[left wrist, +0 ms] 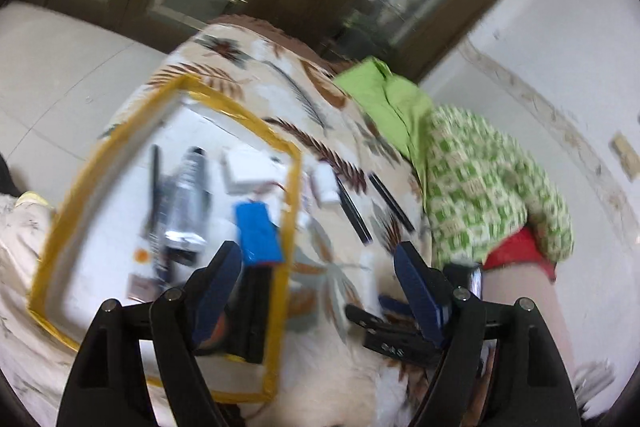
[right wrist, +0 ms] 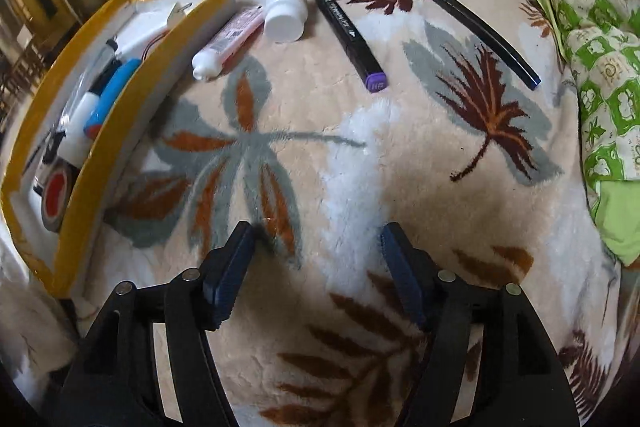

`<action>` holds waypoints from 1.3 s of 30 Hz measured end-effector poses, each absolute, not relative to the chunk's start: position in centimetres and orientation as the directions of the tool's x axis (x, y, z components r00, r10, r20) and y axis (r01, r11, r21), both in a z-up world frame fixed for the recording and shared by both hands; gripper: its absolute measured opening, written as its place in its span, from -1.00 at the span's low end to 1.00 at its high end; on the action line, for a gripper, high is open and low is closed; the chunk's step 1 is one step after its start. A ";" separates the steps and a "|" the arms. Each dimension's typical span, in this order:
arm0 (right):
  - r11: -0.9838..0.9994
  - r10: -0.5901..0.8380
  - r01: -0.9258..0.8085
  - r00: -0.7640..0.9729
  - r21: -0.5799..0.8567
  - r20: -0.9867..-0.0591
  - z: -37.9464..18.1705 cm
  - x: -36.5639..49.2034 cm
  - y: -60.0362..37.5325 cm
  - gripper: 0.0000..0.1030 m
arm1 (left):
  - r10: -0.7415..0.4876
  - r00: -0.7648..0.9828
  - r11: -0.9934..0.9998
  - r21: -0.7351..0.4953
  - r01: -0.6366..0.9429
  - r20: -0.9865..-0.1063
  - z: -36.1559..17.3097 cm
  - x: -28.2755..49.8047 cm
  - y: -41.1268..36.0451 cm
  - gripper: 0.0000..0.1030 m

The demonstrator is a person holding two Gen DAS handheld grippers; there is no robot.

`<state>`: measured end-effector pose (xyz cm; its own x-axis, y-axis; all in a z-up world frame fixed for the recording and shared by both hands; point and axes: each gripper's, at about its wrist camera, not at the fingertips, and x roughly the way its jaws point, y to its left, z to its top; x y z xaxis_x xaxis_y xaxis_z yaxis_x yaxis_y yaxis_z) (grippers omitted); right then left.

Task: Organize objects
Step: 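Grasp the purple-capped black marker with the right tool while the left tool grasps the white bottle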

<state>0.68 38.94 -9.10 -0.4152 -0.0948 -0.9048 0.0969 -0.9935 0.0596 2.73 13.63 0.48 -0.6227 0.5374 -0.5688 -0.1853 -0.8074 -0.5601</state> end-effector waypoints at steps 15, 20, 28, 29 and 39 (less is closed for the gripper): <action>-0.978 -0.205 0.083 -0.507 0.189 -0.838 -7.3 1.2 41.1 0.58 | 0.426 -0.585 -0.892 -0.427 -0.146 -0.690 -0.7 4.2 16.6 0.54; -0.972 -0.196 0.018 -0.615 0.235 -0.763 -4.8 1.3 44.4 0.58 | 0.426 -0.581 -0.900 -0.390 -0.194 -0.694 -0.3 4.1 17.9 0.54; -0.961 -0.238 0.041 -0.629 0.274 -0.740 -4.6 -3.5 43.8 0.51 | 0.510 -0.497 -0.855 -0.477 -0.204 -0.702 -1.4 2.9 17.8 0.54; -0.964 -0.237 0.057 -0.626 0.260 -0.743 -4.7 -4.6 43.1 0.47 | 0.509 -0.499 -0.854 -0.485 -0.188 -0.702 -1.5 2.8 17.4 0.54; -0.992 -0.127 0.085 -0.551 0.097 -0.825 -7.6 -10.8 40.8 -0.55 | 0.464 -0.537 -0.877 -0.449 -0.169 -0.705 0.1 1.1 17.0 0.53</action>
